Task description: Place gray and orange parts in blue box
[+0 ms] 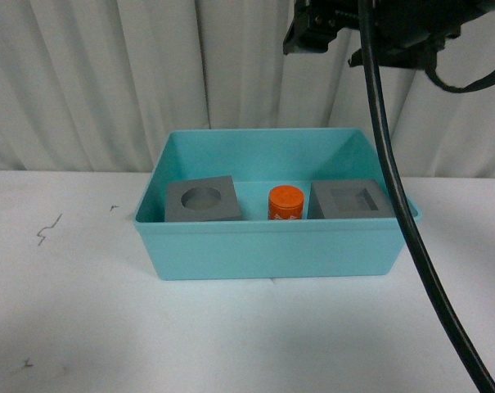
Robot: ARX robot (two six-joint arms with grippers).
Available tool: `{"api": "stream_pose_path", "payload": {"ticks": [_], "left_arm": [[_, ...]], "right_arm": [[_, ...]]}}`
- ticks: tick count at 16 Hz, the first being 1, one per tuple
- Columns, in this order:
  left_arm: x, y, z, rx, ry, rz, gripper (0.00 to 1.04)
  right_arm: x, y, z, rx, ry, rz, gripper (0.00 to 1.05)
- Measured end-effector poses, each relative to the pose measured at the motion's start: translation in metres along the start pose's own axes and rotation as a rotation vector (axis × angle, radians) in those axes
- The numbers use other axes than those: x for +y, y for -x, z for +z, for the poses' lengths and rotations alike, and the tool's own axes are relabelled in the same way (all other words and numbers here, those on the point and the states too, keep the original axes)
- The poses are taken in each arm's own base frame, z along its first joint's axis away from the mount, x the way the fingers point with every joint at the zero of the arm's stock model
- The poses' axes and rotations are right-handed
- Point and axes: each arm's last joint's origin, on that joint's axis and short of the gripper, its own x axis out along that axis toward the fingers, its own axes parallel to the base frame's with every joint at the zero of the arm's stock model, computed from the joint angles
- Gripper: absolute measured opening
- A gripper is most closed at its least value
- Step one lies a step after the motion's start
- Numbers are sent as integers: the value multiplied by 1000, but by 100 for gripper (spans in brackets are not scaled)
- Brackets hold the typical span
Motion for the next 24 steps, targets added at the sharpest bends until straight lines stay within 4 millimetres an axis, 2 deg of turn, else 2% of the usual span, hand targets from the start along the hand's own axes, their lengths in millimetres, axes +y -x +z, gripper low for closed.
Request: {"api": "stream_pose_path", "payload": {"ticks": [1,2,3,4,5,6,7,9,11,12,14,17,19,24], "left_arm": [[0,0,0,0,0,0,98],[0,0,0,0,0,-1,98],[0,0,0,0,0,0,98],[0,0,0,-1,0,3,98],[0,0,0,0,0,2,98],[0,0,0,0,0,2,98],[0,0,0,0,0,1,98],[0,0,0,0,0,2,98],[0,0,0,0,0,2,98],[0,0,0,0,0,1,98],[0,0,0,0,0,1,98],[0,0,0,0,0,1,98],[0,0,0,0,0,2,98],[0,0,0,0,0,1,98]], "right_arm": [[6,12,1,-64,46,-37,97],[11,23,-4,-239,101,-175,88],[11,49,-18,-362,111,-320,77],[6,88,-35,-466,95,-445,65],[-1,119,-44,-553,87,-489,54],[-5,142,-54,-607,84,-519,43],[-8,153,-76,-585,85,-521,30],[-14,160,-126,-462,88,-503,4],[-14,187,-140,-524,95,-512,2],[-15,194,-150,-517,94,-514,2],[-15,200,-166,-483,90,-510,2],[-13,215,-178,-506,94,-508,2],[-20,226,-189,-491,85,-525,2],[-12,236,-210,-501,93,-508,2]]}}
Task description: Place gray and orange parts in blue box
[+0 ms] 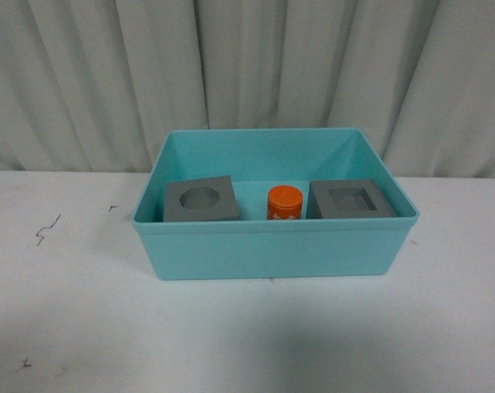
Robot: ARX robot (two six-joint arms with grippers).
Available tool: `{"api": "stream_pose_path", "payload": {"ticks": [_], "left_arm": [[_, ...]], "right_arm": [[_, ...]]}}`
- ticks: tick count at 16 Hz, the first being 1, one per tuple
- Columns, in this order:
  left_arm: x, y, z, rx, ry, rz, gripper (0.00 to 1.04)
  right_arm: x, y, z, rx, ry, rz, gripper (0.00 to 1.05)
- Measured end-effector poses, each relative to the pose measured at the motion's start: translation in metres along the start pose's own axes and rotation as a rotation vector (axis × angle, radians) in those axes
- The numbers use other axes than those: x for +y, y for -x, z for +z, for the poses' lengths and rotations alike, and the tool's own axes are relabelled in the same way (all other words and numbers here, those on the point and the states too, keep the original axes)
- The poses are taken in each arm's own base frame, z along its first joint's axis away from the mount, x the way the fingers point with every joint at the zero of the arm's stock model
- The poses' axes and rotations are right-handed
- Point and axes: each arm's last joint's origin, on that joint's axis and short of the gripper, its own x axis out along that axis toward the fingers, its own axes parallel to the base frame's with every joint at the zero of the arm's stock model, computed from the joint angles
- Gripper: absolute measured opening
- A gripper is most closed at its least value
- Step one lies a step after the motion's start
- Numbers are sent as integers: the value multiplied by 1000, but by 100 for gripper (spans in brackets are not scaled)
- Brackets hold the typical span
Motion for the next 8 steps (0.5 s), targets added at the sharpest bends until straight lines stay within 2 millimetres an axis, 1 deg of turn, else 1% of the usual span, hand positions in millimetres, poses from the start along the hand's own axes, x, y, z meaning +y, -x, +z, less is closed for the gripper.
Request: {"api": "stream_pose_path", "payload": {"ticks": [1,4,8], "left_arm": [[0,0,0,0,0,0,98],[0,0,0,0,0,0,98],[0,0,0,0,0,0,98]], "right_arm": [[0,3,-4,31,0,0,2],[0,11,2,-14,0,0,2],[0,19,4,-12,0,0,2]]}}
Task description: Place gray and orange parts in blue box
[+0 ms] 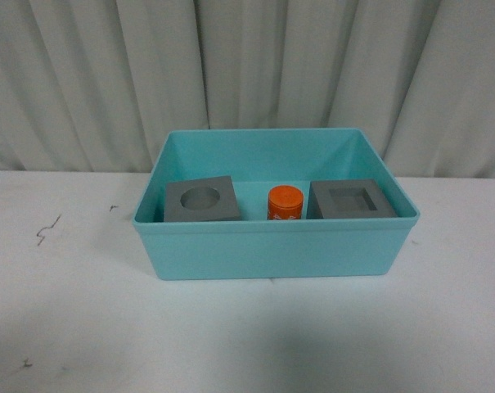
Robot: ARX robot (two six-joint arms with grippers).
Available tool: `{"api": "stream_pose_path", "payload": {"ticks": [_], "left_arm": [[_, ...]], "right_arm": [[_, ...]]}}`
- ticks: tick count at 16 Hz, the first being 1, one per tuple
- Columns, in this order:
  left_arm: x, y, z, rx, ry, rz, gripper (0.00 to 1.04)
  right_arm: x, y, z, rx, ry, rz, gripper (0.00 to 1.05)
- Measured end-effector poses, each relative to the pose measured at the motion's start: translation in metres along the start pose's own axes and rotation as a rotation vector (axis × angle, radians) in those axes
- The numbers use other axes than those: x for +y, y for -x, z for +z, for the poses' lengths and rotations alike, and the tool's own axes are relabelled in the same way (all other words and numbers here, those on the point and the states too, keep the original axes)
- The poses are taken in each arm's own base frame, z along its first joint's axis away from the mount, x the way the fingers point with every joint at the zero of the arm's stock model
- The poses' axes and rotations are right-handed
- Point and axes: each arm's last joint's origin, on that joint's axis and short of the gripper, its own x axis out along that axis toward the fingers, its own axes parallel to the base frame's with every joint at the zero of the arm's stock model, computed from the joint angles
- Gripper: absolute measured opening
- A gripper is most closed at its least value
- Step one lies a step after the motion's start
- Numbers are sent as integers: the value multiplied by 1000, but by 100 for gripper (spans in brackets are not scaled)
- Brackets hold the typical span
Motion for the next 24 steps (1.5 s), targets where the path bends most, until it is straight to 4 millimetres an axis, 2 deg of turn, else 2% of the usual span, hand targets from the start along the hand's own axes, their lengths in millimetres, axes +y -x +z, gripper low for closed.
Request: {"api": "stream_pose_path", "payload": {"ticks": [11,13,14,17,18,19,22,24], "left_arm": [[0,0,0,-1,0,0,98],[0,0,0,0,0,1,98],[0,0,0,0,0,0,98],[0,0,0,0,0,0,98],[0,0,0,0,0,0,98],[0,0,0,-1,0,0,98],[0,0,0,-1,0,0,98],[0,0,0,0,0,0,98]], "right_arm": [[0,17,1,-5,0,0,2],[0,26,-6,45,0,2,2],[0,28,0,-16,0,2,2],[0,28,-2,3,0,2,2],[0,28,-3,5,0,3,6],[0,28,-3,5,0,2,15],[0,28,-2,4,0,2,53],[0,28,-2,4,0,2,74]]}}
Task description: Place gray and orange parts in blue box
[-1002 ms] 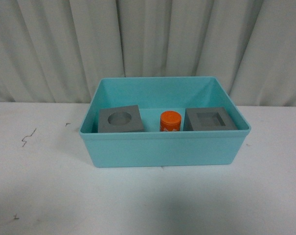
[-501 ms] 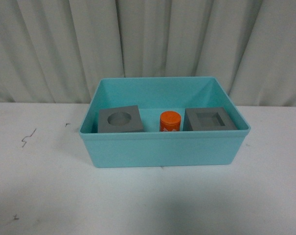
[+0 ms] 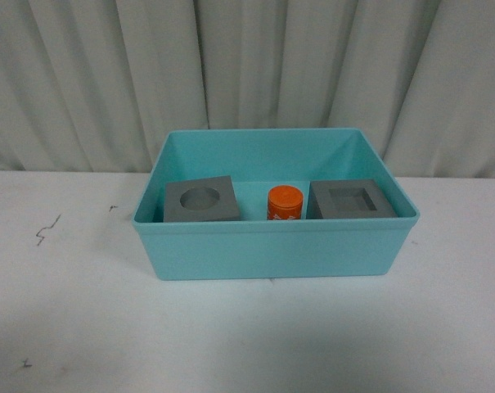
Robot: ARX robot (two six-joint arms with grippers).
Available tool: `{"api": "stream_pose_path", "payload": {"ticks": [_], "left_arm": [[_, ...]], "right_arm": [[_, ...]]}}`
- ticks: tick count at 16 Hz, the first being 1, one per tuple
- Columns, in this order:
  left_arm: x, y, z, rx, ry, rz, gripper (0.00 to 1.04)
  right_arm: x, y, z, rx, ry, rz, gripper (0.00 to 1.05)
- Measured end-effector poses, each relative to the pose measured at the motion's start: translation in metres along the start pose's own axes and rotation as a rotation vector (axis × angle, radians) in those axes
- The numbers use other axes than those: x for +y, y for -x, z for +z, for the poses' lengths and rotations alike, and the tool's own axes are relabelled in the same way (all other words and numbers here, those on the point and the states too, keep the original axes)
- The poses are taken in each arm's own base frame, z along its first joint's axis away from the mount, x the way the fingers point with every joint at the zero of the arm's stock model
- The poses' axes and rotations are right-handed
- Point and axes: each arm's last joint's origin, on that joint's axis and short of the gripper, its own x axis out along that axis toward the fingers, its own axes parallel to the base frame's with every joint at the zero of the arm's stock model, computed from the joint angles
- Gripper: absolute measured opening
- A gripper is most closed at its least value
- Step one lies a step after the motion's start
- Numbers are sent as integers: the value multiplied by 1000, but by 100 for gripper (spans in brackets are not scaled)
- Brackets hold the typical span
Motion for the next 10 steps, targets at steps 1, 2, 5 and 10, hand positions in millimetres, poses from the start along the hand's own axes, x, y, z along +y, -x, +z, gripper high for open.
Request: {"api": "stream_pose_path", "payload": {"ticks": [1,2,5,10], "left_arm": [[0,0,0,0,0,0,98],[0,0,0,0,0,0,98],[0,0,0,0,0,0,98],[0,0,0,0,0,0,98]], "right_arm": [[0,0,0,0,0,0,83],[0,0,0,0,0,0,90],[0,0,0,0,0,0,98],[0,0,0,0,0,0,98]]}}
